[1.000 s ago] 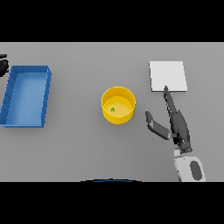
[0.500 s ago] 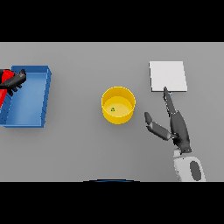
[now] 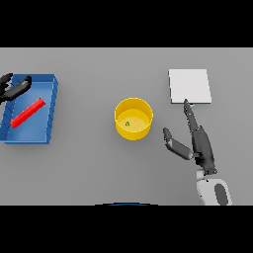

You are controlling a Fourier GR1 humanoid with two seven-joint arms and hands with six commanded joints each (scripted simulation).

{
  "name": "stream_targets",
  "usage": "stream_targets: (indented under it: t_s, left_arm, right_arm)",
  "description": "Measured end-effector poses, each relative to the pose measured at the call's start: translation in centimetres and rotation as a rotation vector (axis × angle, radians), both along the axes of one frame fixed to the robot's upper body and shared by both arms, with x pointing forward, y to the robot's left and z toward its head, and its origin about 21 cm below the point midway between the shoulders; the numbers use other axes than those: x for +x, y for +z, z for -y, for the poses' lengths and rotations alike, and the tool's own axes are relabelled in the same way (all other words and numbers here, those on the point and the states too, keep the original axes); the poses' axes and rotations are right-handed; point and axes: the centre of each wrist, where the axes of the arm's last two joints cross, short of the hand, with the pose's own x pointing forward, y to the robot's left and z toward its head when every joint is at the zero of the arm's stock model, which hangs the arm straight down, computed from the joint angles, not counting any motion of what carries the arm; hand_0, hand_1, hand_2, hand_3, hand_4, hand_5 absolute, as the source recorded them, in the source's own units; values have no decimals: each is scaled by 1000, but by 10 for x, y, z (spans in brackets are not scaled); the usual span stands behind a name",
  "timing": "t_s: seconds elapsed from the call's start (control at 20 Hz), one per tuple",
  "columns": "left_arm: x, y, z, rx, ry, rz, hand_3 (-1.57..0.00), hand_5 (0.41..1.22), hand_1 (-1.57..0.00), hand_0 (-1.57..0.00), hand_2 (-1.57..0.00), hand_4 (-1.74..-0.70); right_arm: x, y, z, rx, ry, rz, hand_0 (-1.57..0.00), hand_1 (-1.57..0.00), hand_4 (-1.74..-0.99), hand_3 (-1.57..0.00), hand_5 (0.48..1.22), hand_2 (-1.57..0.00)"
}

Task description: Pick up the red beaker and tilt it to pour out 1 green nut into yellow bowl. Pick up the yellow bowl and place it on the metallic measuring scale.

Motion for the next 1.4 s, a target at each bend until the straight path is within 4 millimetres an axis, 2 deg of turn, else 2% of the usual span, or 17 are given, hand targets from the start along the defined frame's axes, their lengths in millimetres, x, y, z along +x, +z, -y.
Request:
stream_targets:
  t_s: [0.1, 0.2, 0.25, 0.35, 0.4, 0.55, 0.7, 0.85, 1.15, 1.4]
  left_arm:
    - [-1, 2, -2, 11, 12, 31, -48, 658, -60, -68, -57, -708]
    - [2, 6, 0, 5, 7, 90, -30, 674, -38, -43, -36, -711]
    - [-1, 4, -2, -4, 3, 114, -24, 679, -30, -34, -29, -710]
    - [-1, 6, 1, -11, 1, 124, -15, 689, -19, -22, -18, -710]
    - [-3, 4, 1, -6, 3, 118, -12, 683, -15, -17, -14, -713]
    - [-1, 8, 2, -25, -10, 143, -6, 667, -7, -8, -7, -720]
    - [-6, 1, 5, -39, -15, 131, -2, 667, -3, -4, -3, -716]
    - [-3, 4, 8, -34, -20, 125, -1, 676, -1, -1, -1, -712]
    - [-3, 2, 4, -62, -21, 123, 1, 688, 0, 0, 0, -722]
    - [-4, 1, 1, -73, -18, 128, 1, 688, 1, 1, 1, -724]
  right_arm:
    - [-1, 0, -1, -7, -8, -9, 1, 1, -1175, 1, 672, 1]
    - [1, 7, -3, -74, -9, 0, 1, 1, -1146, 1, 691, 1]
    - [1, 8, -6, -89, 20, 1, 1, 1, -1132, 1, 703, 1]
    - [8, 14, -2, -160, 107, 18, 1, 1, -1153, 1, 728, 1]
    - [12, 19, 3, -228, 162, 33, 1, 1, -1172, 1, 728, 1]
    - [28, 36, -3, -503, 278, 32, 1, 1, -1216, 1, 704, 1]
    - [47, 49, -17, -776, 424, 99, 1, 1, -1233, 1, 703, 1]
    - [61, 63, -34, -964, 553, 173, 1, 1, -1223, 1, 705, 1]
    - [84, 62, -57, -1192, 752, 171, 1, 1, -1219, 1, 705, 1]
    - [99, 53, -75, -1339, 823, 122, 1, 1, -1231, 1, 703, 1]
